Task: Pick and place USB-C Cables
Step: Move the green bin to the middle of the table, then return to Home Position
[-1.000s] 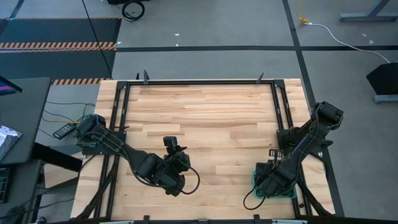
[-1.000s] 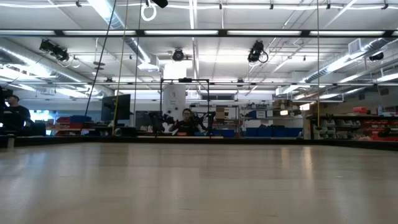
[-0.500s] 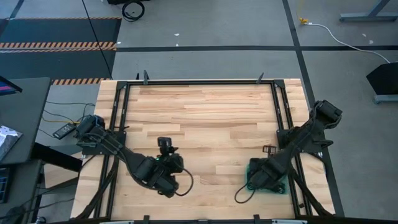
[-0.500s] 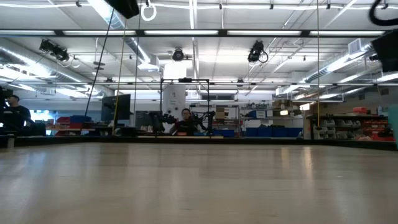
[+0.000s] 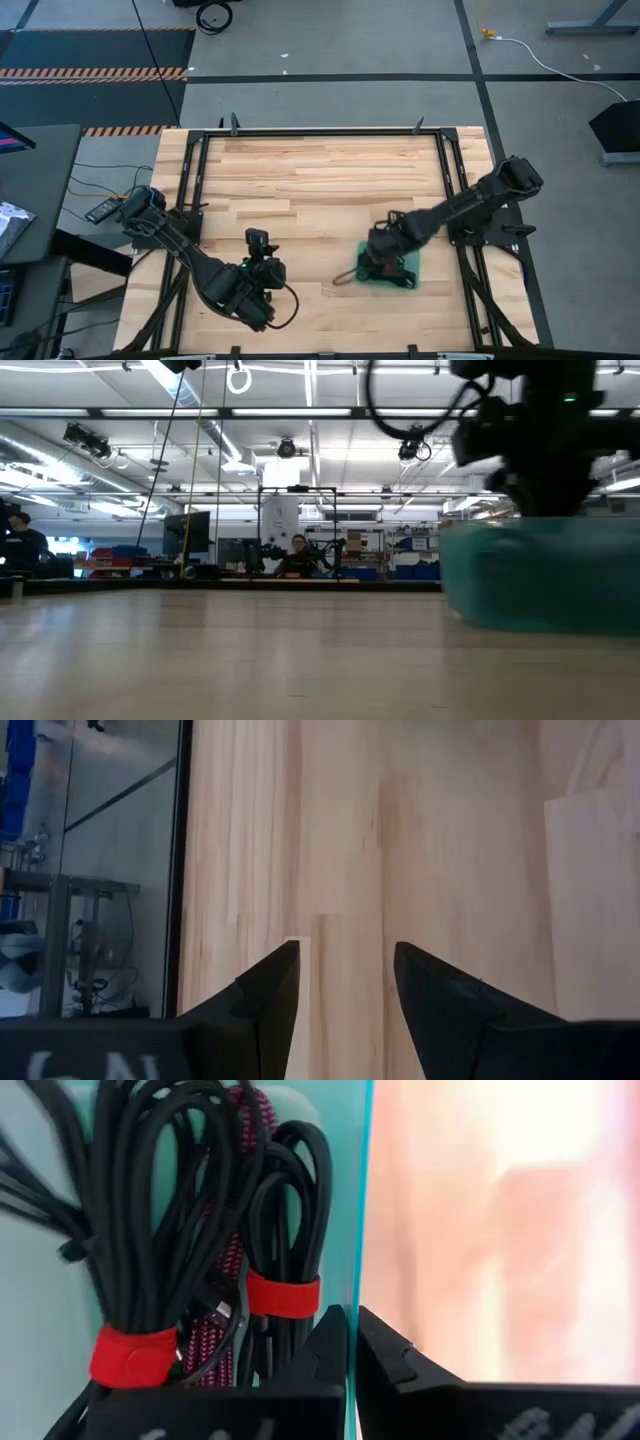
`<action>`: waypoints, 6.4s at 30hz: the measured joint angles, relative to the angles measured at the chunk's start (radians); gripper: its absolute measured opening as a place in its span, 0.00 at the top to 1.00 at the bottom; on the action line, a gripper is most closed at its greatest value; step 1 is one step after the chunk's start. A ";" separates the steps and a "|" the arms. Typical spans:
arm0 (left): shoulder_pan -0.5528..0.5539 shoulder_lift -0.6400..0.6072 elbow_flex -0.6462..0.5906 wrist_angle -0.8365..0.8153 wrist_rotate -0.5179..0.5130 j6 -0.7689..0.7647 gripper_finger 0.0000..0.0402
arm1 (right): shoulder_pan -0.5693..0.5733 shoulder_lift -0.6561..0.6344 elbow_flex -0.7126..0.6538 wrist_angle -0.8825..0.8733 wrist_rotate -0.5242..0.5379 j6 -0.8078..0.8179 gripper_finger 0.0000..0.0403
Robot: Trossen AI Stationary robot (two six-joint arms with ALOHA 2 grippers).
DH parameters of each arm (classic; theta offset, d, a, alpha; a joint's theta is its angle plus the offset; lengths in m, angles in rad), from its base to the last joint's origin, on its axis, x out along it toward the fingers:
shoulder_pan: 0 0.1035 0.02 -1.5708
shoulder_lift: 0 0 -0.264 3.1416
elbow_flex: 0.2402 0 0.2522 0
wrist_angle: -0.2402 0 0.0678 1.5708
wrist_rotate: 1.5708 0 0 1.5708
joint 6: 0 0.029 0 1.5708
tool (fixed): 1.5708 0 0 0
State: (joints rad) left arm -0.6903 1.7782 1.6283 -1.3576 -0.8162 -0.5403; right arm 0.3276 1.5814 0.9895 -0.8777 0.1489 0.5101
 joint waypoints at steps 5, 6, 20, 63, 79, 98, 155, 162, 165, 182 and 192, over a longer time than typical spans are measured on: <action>0.004 0.000 0.000 0.002 -0.002 -0.039 0.57 | -0.104 0.008 0.037 0.075 0.035 -0.158 0.99; 0.004 0.000 0.000 0.002 -0.002 -0.050 0.57 | -0.122 0.011 0.038 0.092 0.033 -0.192 0.99; -0.001 0.000 0.000 0.027 0.009 -0.190 0.57 | -0.322 0.202 0.213 0.169 -0.017 -0.551 0.99; -0.156 0.002 0.000 0.061 0.005 -0.441 0.57 | -0.479 0.577 0.748 0.055 -0.067 -0.641 0.99; -0.156 0.003 0.000 0.061 0.005 -0.441 0.57 | -0.455 0.578 0.748 0.065 -0.071 -0.638 0.99; -0.156 0.003 0.000 0.063 0.005 -0.442 0.57 | -0.455 0.578 0.748 0.075 -0.075 -0.614 0.96; -0.141 0.003 0.000 0.064 -0.223 -0.382 0.57 | -0.341 0.285 0.727 0.104 -0.266 -0.613 0.77; -0.062 0.003 0.000 -0.080 -0.344 -0.413 0.57 | -0.319 0.289 0.646 0.230 -0.292 -0.613 0.77; -0.019 0.001 -0.009 -0.115 -0.353 -0.423 0.57 | -0.326 0.289 0.593 0.224 -0.286 -0.585 0.77; 0.411 0.002 -0.377 0.772 0.294 0.419 0.57 | -0.373 0.171 0.347 -0.117 0.138 -0.352 0.77; 0.432 -0.079 -0.375 1.005 0.416 0.606 0.57 | -0.346 -0.116 0.162 0.110 0.169 -0.298 0.77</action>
State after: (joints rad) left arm -0.2584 1.6988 1.2533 -0.3525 -0.4006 0.0659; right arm -0.0186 1.4655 1.1510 -0.7681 0.3181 0.2118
